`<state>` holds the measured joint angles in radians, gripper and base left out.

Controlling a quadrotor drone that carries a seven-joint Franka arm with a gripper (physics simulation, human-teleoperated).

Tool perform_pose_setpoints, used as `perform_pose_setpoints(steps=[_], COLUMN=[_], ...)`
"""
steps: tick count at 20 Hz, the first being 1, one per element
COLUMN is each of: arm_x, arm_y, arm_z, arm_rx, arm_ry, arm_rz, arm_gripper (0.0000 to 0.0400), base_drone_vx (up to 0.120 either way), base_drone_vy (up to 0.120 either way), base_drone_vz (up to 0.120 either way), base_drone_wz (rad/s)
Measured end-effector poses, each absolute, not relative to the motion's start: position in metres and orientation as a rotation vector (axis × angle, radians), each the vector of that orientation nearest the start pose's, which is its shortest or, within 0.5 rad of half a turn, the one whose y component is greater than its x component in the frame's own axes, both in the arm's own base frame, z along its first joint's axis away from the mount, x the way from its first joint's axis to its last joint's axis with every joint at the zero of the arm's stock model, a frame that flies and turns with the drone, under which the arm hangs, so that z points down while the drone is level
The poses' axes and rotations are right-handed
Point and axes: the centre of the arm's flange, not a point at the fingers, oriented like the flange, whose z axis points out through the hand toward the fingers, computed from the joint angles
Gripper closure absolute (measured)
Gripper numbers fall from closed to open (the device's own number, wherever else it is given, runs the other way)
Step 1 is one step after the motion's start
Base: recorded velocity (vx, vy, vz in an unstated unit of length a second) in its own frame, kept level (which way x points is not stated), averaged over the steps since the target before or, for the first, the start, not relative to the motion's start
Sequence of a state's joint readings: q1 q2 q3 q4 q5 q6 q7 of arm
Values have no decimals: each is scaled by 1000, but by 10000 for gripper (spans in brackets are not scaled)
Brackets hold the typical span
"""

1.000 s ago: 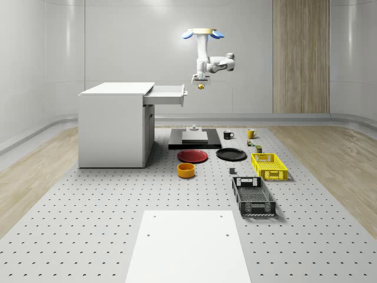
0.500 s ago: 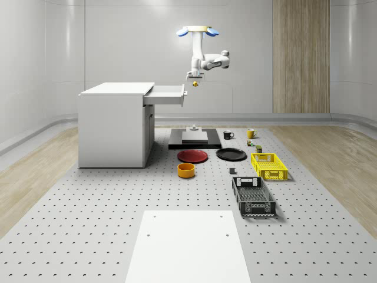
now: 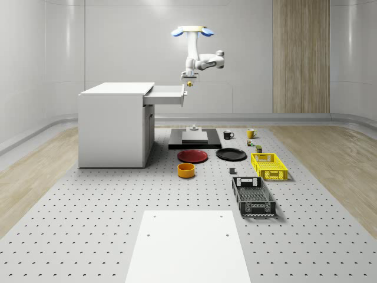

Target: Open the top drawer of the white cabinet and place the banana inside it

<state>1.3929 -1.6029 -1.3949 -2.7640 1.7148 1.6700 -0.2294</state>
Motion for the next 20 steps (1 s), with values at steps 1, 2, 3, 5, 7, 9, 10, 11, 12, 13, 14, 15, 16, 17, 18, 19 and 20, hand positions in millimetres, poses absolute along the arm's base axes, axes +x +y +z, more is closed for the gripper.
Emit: perform_pose_setpoints(steps=[1,2,3,5,7,9,10,11,12,13,14,15,16,17,18,19,20], arm_x=[339,339,339,339,339,339,339,339,339,339,339,339,339,339,339,339,339], arm_y=[32,32,32,32,32,32,32,32,32,32,32,32,32,32,32,32,32], arm_z=[493,493,493,493,493,493,493,493,493,493,493,493,493,493,493,493,493], arm_rx=[-9,-9,-9,-9,-10,-10,-10,-10,-10,-10,-10,-10,-10,-10,-10,-10,-10], arm_ry=[-1,-1,-1,-1,-1,-1,-1,-1,-1,-1,-1,-1,-1,-1,-1,-1,-1], arm_rz=[790,790,790,789,789,789,789,789,789,789,789,789,789,789,789,789,789], arm_gripper=[207,207,207,207,207,207,207,207,207,207,207,207,207,207,207,207,207], base_drone_vx=[0,0,0,0,0,0,0,0,0,0,0,0,0,0,0,0,0], base_drone_vy=[-120,-120,-120,-120,-120,-120,-120,-120,-120,-120,-120,-120,-120,-120,-120,-120,-120], base_drone_vz=[0,0,0,0,0,0,0,0,0,0,0,0,0,0,0,0,0], base_drone_wz=[0,0,0,0,0,0,0,0,0,0,0,0,0,0,0,0,0])
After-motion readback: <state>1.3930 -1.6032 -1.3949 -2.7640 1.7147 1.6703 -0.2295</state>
